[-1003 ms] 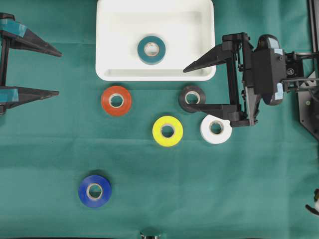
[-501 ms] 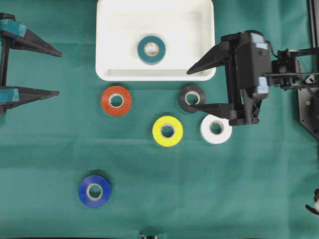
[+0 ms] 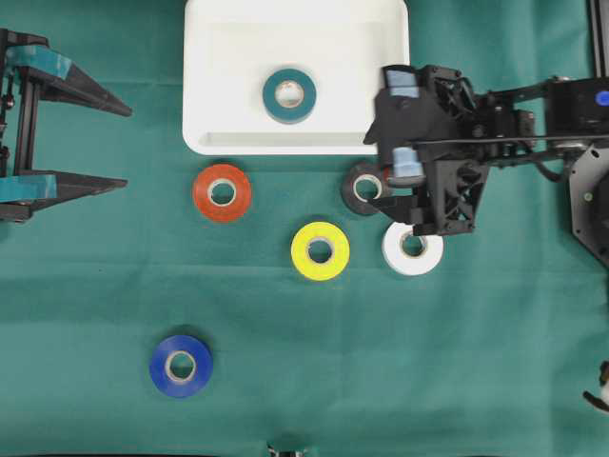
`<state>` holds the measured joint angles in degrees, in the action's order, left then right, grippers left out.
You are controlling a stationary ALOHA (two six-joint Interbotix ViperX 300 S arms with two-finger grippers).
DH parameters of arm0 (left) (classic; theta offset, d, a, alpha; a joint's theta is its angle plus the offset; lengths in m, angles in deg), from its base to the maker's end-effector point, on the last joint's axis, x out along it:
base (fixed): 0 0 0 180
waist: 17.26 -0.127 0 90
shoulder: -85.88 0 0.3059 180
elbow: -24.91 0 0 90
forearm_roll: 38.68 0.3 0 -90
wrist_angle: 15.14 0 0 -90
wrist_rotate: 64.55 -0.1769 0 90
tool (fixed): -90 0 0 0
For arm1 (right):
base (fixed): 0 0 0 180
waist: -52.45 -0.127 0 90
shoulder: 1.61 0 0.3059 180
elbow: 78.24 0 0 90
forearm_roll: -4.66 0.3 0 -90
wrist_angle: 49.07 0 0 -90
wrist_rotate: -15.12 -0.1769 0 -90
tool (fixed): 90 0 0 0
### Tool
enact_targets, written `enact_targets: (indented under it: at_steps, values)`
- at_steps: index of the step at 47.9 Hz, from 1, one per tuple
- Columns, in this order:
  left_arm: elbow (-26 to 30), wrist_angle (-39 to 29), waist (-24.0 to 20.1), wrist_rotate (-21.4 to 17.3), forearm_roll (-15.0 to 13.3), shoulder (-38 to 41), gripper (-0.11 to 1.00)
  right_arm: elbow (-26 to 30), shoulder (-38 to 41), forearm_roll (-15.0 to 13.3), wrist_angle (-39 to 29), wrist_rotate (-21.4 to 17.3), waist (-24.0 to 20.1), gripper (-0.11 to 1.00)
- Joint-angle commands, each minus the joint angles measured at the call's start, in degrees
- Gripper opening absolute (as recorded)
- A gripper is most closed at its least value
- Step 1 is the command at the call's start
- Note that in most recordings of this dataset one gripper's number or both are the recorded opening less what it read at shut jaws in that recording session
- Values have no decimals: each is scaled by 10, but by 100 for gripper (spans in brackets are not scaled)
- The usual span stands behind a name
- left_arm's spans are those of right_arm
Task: Pick up the tape from a random location and place it into the white case.
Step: 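Lower the right gripper over the black tape roll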
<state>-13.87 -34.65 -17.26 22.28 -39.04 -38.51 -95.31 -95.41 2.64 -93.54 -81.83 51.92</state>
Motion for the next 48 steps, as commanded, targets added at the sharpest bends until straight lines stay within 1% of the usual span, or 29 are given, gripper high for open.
enact_targets:
  at_steps: [1, 5, 12, 48]
  values:
    - [14, 5, 1, 0, -1, -1, 99, 32, 5, -2, -30, -2, 1, 92]
    - [14, 5, 1, 0, -1, 0, 99, 43, 14, -1, -54, -2, 2, 92]
    - [14, 5, 1, 0, -1, -1, 99, 47, 17, -1, -68, -2, 1, 92]
    - [14, 2, 1, 0, -1, -2, 99, 47, 17, -1, -66, -4, 1, 92]
